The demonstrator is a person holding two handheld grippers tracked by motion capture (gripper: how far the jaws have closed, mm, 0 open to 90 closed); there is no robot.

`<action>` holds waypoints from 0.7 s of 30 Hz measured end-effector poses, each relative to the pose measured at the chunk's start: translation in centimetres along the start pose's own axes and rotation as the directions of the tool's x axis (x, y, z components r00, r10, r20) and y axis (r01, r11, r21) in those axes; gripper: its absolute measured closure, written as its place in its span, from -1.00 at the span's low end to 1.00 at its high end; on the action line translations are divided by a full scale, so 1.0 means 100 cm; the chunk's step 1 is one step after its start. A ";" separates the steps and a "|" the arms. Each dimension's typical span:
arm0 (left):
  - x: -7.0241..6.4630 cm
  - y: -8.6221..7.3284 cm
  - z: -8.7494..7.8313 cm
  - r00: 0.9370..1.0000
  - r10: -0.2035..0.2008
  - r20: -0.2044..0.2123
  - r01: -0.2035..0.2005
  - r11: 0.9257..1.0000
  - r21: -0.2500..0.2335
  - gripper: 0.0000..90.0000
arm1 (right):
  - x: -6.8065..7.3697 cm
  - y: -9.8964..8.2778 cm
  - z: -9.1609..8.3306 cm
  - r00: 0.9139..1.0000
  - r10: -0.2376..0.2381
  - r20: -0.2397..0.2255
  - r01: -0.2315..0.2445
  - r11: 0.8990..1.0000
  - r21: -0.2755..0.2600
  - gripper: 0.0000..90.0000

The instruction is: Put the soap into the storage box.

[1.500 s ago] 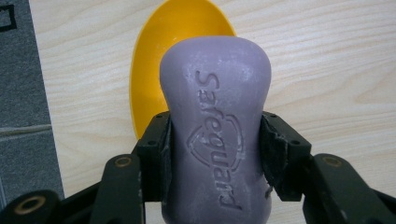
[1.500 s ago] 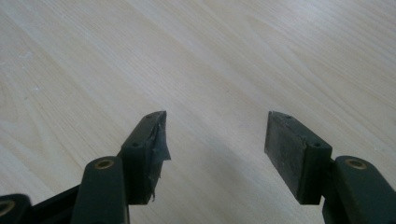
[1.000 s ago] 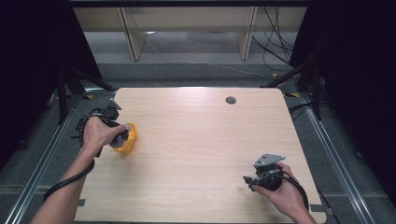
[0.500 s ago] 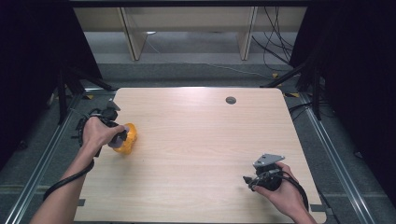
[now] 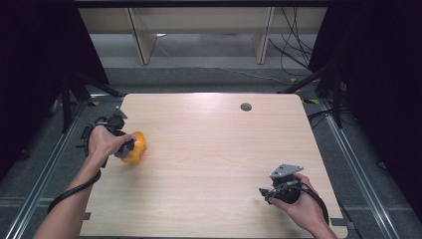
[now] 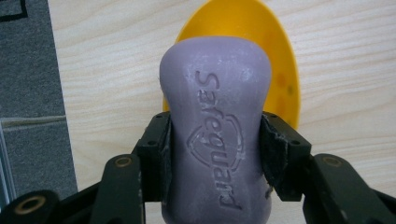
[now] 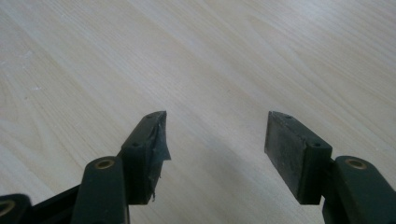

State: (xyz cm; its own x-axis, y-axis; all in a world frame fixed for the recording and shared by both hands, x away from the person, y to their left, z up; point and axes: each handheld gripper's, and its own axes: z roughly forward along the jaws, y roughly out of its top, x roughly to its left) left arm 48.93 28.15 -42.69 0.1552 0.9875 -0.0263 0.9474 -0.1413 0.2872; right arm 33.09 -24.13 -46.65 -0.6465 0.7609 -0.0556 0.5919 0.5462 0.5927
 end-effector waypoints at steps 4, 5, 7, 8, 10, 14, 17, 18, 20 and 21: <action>0.001 0.000 0.003 1.000 -0.004 -0.003 0.004 1.000 0.000 0.09 | 0.000 0.000 0.000 1.000 -0.003 0.000 0.003 1.000 0.000 -0.12; 0.001 0.000 0.003 1.000 -0.004 -0.005 0.004 1.000 0.003 0.09 | 0.000 0.000 0.000 1.000 -0.003 0.000 0.003 1.000 0.000 -0.12; 0.002 0.000 0.004 1.000 -0.013 -0.003 0.013 1.000 -0.004 0.09 | 0.000 0.000 0.000 1.000 -0.004 0.000 0.004 1.000 0.000 -0.12; 0.002 0.000 0.004 1.000 -0.006 -0.003 0.006 1.000 -0.002 0.09 | 0.000 0.000 0.000 1.000 -0.005 0.000 0.005 1.000 0.000 -0.12; 0.002 0.001 0.004 1.000 -0.003 -0.006 0.003 1.000 -0.003 0.09 | 0.000 0.000 0.000 1.000 -0.004 0.001 0.004 1.000 0.000 -0.12; 0.002 0.001 0.004 1.000 -0.001 -0.008 0.001 1.000 -0.002 0.09 | 0.000 0.000 0.000 1.000 -0.007 -0.001 0.007 1.000 -0.001 -0.12; 0.001 0.001 0.006 1.000 -0.006 -0.006 0.006 1.000 -0.017 0.09 | 0.000 0.000 0.000 1.000 -0.004 -0.002 0.004 1.000 0.005 -0.12; 0.000 0.001 0.006 1.000 -0.002 -0.009 0.002 1.000 -0.017 0.09 | 0.000 0.000 0.000 1.000 -0.001 -0.002 0.001 1.000 0.006 -0.12; 0.000 0.002 0.006 1.000 -0.002 -0.006 0.002 1.000 -0.022 0.09 | 0.000 0.000 0.000 1.000 -0.004 -0.002 0.004 1.000 0.004 -0.12; -0.001 0.002 0.007 1.000 -0.006 -0.006 0.006 1.000 -0.030 0.09 | 0.000 0.000 0.000 1.000 -0.003 -0.003 0.003 1.000 0.006 -0.12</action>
State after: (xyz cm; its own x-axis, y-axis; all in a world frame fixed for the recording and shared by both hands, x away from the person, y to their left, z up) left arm 49.30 27.95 -43.27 0.1481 0.9887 -0.0220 0.9395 -0.1337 0.3155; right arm 33.07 -24.10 -46.68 -0.6500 0.7580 -0.0547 0.5927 0.5508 0.5876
